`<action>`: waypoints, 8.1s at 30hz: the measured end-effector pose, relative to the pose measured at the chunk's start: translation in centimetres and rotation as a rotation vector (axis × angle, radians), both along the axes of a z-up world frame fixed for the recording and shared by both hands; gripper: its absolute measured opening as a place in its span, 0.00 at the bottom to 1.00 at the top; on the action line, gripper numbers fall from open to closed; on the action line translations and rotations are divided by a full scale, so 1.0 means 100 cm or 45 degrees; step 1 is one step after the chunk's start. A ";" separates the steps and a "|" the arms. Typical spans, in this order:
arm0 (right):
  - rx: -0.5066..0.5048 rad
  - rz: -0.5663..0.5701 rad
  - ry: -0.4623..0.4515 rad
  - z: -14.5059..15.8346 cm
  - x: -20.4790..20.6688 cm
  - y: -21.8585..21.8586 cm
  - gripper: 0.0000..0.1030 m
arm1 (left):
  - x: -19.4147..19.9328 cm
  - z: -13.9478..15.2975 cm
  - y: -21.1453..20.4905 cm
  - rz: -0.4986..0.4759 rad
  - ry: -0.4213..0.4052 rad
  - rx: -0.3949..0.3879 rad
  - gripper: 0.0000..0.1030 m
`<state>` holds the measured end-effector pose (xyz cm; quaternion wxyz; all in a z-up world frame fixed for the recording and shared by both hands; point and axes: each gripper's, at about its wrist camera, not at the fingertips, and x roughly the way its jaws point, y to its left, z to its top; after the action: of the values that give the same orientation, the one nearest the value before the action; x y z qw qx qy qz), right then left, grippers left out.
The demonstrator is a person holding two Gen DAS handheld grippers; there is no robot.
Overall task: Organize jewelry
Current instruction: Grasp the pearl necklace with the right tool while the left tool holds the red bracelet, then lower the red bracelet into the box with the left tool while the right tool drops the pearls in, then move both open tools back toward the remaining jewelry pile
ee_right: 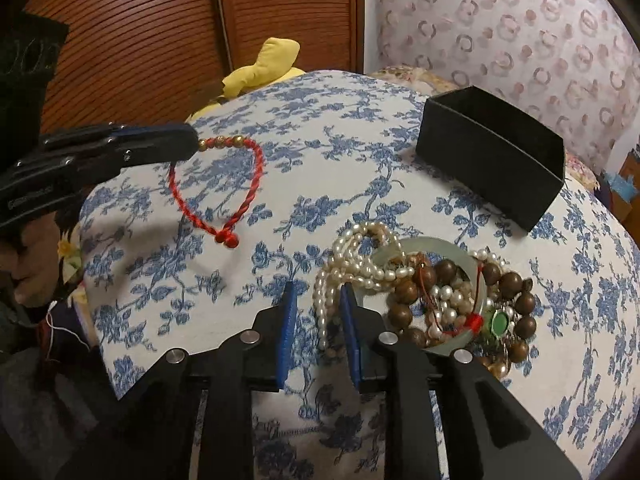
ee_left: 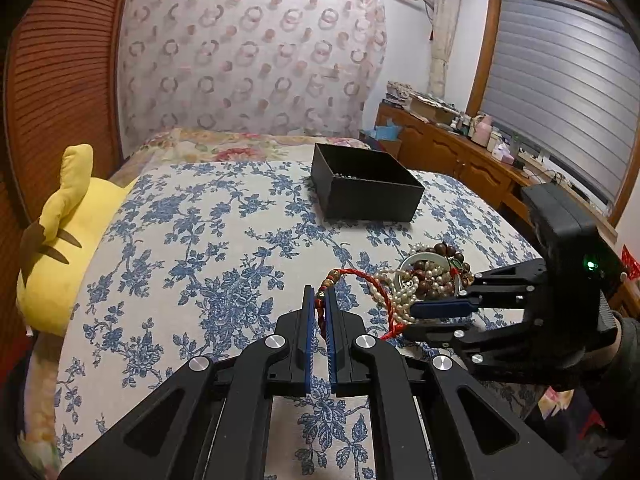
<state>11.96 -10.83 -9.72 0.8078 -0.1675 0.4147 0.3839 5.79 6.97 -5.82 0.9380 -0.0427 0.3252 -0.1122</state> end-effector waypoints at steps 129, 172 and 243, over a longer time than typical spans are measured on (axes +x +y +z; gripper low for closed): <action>0.299 -0.088 -0.423 0.195 0.047 -0.046 0.06 | 0.074 0.051 -0.010 -0.033 -0.135 -0.014 0.04; -0.046 -0.385 -0.386 0.121 0.215 -0.041 0.07 | 0.202 0.015 -0.062 -0.049 -0.007 0.154 0.47; 0.007 -0.285 -0.031 0.002 0.012 -0.087 0.44 | 0.066 -0.022 -0.096 -0.314 0.130 0.141 0.67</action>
<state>13.21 -19.57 -9.50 0.8511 -0.1226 0.4198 0.2905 12.41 -2.59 -8.07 0.9002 0.0438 0.3811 -0.2062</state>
